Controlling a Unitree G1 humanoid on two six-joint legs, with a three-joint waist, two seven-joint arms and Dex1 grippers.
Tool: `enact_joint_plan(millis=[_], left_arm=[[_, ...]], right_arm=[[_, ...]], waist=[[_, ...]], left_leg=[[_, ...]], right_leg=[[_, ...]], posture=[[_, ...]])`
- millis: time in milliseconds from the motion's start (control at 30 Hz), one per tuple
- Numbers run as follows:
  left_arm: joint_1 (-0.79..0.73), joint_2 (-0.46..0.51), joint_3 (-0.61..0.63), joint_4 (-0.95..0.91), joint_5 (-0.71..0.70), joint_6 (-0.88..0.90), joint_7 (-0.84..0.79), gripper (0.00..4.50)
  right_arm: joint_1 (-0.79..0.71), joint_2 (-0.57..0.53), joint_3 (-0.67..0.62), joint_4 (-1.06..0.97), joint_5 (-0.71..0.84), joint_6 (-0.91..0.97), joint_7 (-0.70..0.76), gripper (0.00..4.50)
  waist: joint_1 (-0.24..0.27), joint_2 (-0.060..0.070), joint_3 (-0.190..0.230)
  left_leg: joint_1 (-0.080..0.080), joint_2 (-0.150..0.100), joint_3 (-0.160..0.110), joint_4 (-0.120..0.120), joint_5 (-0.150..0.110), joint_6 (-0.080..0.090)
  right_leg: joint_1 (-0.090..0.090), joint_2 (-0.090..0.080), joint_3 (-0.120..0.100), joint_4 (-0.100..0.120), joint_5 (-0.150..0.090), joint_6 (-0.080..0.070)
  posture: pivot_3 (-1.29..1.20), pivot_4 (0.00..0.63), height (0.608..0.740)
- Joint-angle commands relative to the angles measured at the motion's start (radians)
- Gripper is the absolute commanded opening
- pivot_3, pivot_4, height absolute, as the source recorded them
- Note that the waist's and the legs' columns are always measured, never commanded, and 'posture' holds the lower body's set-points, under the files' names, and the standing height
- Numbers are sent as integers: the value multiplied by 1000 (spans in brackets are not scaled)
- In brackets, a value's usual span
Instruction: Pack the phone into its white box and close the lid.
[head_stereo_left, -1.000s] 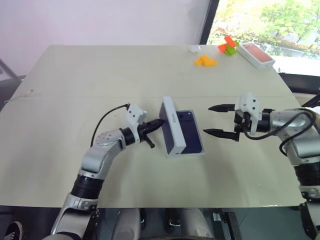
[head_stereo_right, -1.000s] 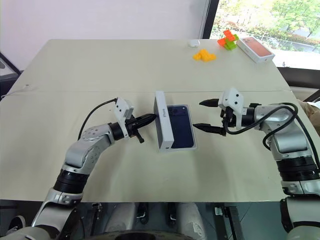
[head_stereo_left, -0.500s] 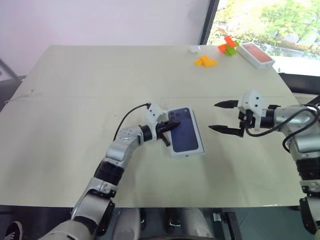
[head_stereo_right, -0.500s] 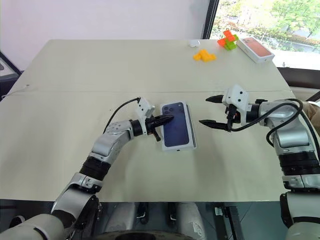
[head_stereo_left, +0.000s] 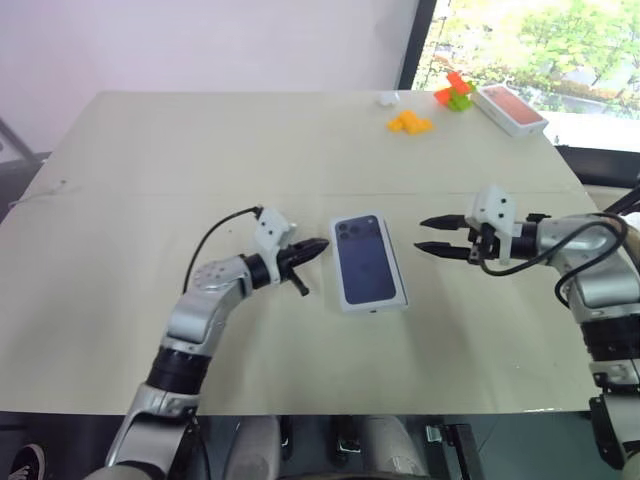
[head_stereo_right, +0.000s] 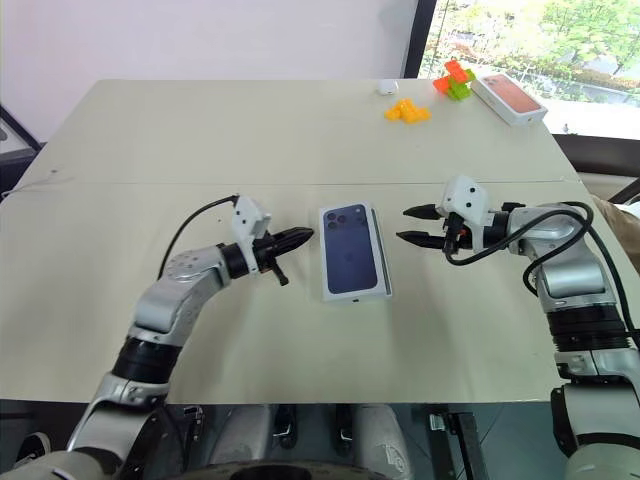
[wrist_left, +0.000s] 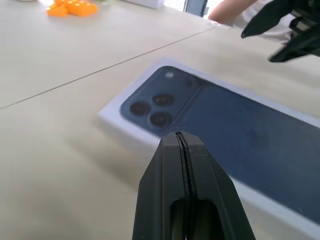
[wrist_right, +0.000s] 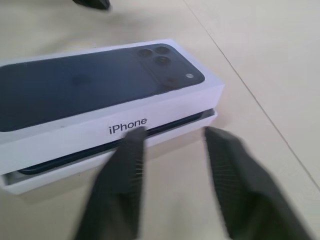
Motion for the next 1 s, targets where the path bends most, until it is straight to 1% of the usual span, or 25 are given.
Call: enact_joint_plan(millis=[33,133,233,333,400,533,667,900,1000], left_arm=[[40,49,-9,-78,5,61,8,0],[71,78,-42,-80,12,131,20,0],[63,77,-78,-51,24,174,26,0],[21,32,-111,-13,46,158,42,0],[-9,17,-147,23,67,162,37,0],[-47,-17,-177,79,80,152,26,0],[-73,-59,-171,132,73,131,20,0],[-75,-62,-162,124,68,129,0,0],[-80,-85,-134,94,35,156,14,0]], right_arm=[[-15,12,16,20,-61,-96,-24,55],[-15,26,39,48,-96,-132,-33,16],[-12,39,61,66,-141,-181,-55,16],[-10,44,73,70,-162,-208,-61,16],[-11,42,81,84,-183,-231,-64,16],[-15,42,81,106,-200,-252,-67,16],[-21,43,84,114,-224,-271,-82,16],[-18,41,84,114,-234,-285,-86,16],[-11,40,86,110,-233,-284,-80,16]], waist=[[1,0,0],[1,0,0],[2,0,0],[3,1,0],[5,1,0],[1,1,-1],[2,1,-1],[2,1,-1],[2,1,-1]], left_leg=[[0,0,0,0,0,0],[0,0,0,0,0,0],[0,0,0,1,0,0],[0,0,0,1,0,0],[0,0,0,2,0,0],[0,0,0,3,0,0],[1,0,0,3,0,0],[1,0,0,4,0,0],[1,0,0,5,0,0]], right_leg=[[0,0,0,0,0,0],[0,0,0,0,0,0],[0,0,0,0,0,0],[1,0,0,0,0,0],[1,0,0,0,0,0],[2,0,0,0,0,0],[3,0,0,0,1,-2],[3,0,0,1,1,-2],[3,0,0,1,1,-2]], posture=[[0,150,737],[0,150,737],[0,150,737],[0,150,737],[0,150,737],[0,150,737],[0,150,737],[0,150,737],[0,150,737]])
